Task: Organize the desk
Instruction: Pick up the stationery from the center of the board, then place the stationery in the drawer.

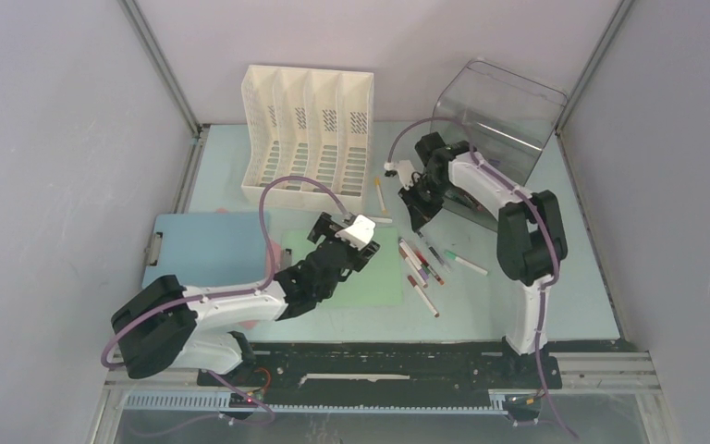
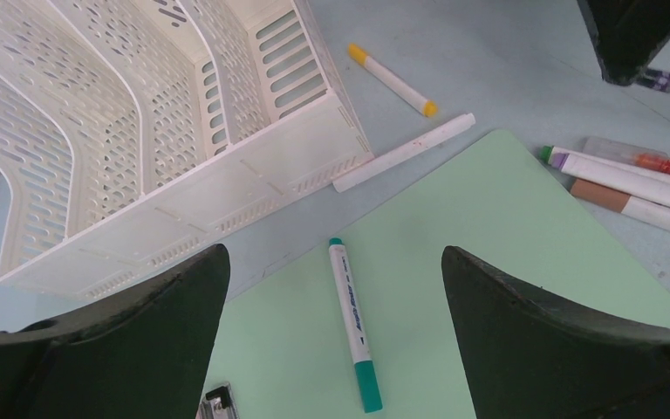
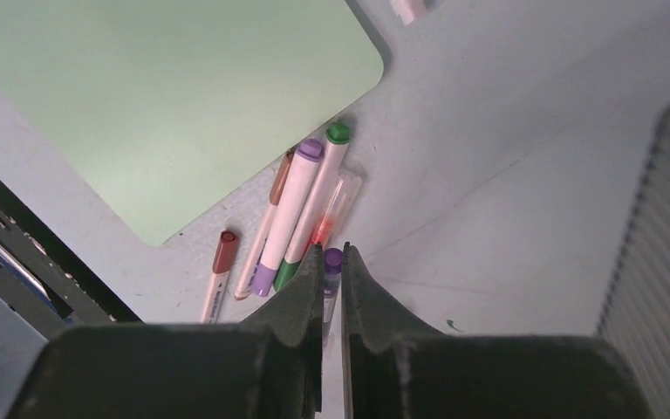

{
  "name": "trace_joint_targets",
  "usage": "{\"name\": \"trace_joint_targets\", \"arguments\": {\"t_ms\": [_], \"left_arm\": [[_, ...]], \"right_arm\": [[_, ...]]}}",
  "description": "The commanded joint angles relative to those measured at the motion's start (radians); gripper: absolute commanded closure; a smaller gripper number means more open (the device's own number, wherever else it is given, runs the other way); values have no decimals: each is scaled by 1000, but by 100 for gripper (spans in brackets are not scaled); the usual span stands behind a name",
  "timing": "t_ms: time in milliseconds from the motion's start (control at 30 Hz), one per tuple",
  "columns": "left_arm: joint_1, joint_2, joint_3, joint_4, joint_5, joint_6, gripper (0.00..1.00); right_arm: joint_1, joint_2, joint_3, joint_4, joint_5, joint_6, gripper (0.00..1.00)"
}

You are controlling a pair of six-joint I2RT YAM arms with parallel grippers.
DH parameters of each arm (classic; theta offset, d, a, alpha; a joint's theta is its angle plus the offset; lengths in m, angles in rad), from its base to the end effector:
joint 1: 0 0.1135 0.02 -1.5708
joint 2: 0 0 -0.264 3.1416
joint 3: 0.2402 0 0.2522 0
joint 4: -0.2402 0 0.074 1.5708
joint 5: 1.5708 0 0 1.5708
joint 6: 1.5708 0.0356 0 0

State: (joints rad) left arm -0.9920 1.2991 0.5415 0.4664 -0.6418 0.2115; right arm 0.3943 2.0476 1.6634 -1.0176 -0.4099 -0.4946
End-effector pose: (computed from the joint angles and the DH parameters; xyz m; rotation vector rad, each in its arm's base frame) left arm 0.1636 -0.2115 0.2136 0.6339 1.6879 0.0425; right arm 0.3719 0.1701 0.2067 -1.2913 2.5929 0.5890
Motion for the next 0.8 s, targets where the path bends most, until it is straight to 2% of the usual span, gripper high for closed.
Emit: {"name": "trace_joint_targets", "arguments": {"t_ms": [0,500,767], "left_arm": [[-12,9,45,40,-33,23,0],[-28,35,61,39,-58,37,0],[-40,53,72,39,-77,49,0]], "right_arm": [[-13,-134,-30,81,-32,1,100],[-81,-472,-221,367,-37,36,100],[-112,-593,-313,497,-28,59,100]]}}
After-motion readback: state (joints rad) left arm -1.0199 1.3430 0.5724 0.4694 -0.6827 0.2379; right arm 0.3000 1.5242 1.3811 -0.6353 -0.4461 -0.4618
